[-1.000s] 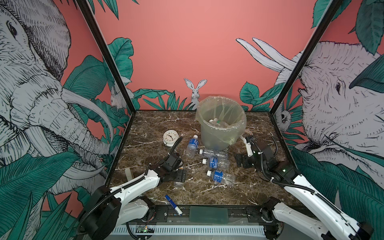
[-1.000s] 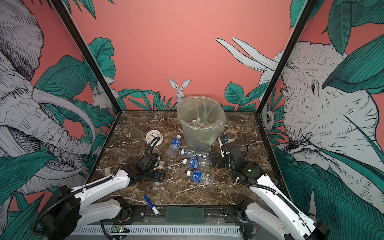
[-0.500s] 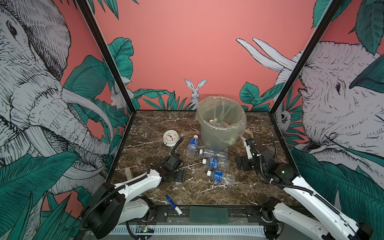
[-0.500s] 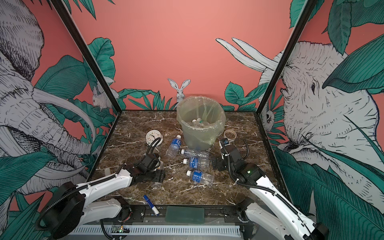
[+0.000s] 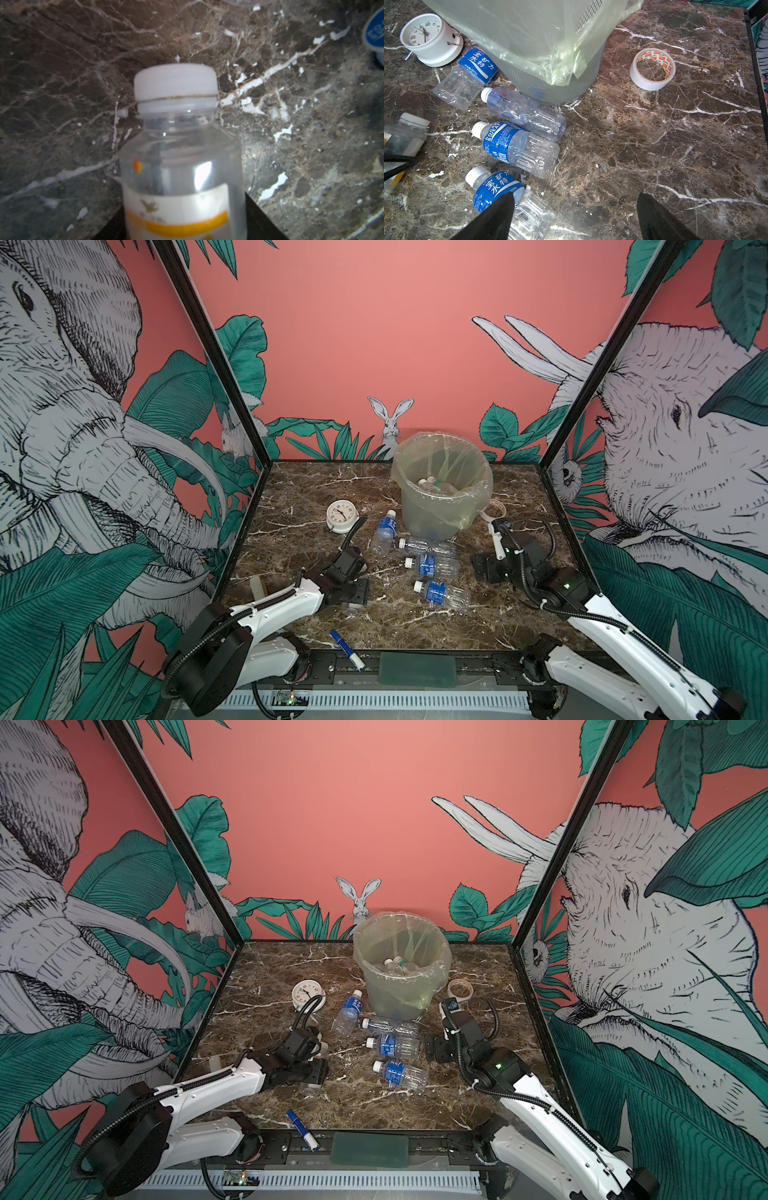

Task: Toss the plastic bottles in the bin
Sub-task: 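Grasp the white-and-yellow bottle with the left gripper while the right gripper lowers, then lift the white-and-yellow bottle with the left gripper over the bin and release it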

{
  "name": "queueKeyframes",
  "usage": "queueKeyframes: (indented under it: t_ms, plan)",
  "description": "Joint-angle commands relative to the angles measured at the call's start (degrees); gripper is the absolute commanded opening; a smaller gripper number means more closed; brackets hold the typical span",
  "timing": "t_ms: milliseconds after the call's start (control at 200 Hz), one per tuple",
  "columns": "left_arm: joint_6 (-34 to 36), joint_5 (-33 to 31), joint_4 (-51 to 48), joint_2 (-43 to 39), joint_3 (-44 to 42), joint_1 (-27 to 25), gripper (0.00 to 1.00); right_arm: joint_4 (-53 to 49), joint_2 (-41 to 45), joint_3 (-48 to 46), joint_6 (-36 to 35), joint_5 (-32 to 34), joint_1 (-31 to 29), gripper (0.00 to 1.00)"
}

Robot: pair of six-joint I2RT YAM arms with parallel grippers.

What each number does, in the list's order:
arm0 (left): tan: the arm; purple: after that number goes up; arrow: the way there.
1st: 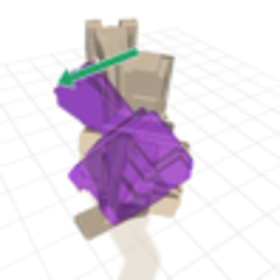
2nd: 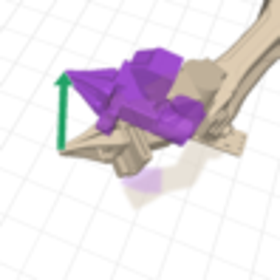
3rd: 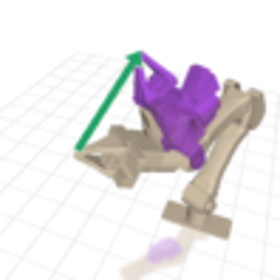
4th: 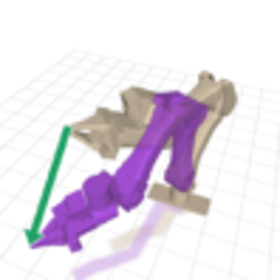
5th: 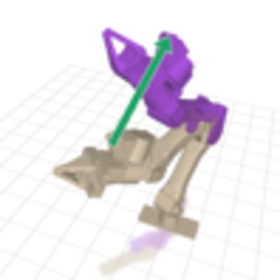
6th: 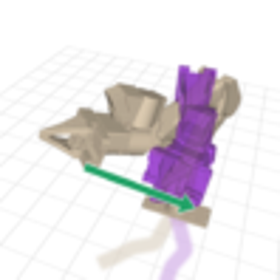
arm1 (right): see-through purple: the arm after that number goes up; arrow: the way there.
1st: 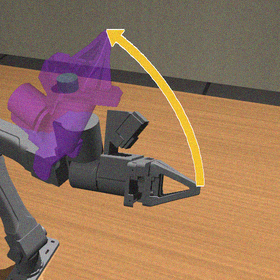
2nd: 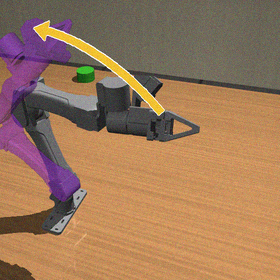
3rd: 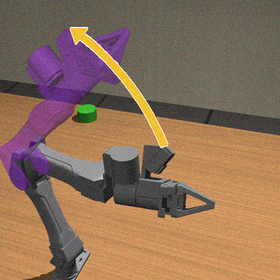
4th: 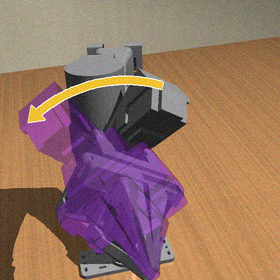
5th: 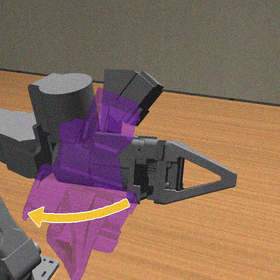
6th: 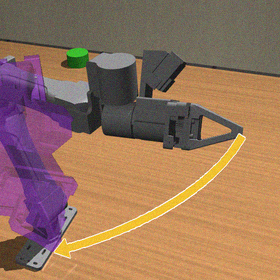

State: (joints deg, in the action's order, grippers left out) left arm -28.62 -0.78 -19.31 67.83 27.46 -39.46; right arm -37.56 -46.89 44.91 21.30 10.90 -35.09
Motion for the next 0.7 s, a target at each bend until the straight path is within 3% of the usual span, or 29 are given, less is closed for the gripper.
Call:
queueKeyframes:
  t_ms: [0, 310, 695]
  plan:
    - [-0.4, 0.6, -0.4, -2.2, -1.7, -0.3, 0.62, 0.5, 0.8, -1.3, 0.8, 0.4, -0.1, 0.94]
    - [0.8, -0.1, 0.4, -9.1, -2.5, -0.2, 0.52, 0.9, 1.2, -2.0, 1.0, 0.3, -0.1, 0.94]
    - [1.0, -0.3, 3.5, -17.8, -5.6, -0.2, 0.51, 1.5, 1.5, -2.8, 0.8, 0.2, -0.1, 0.93]
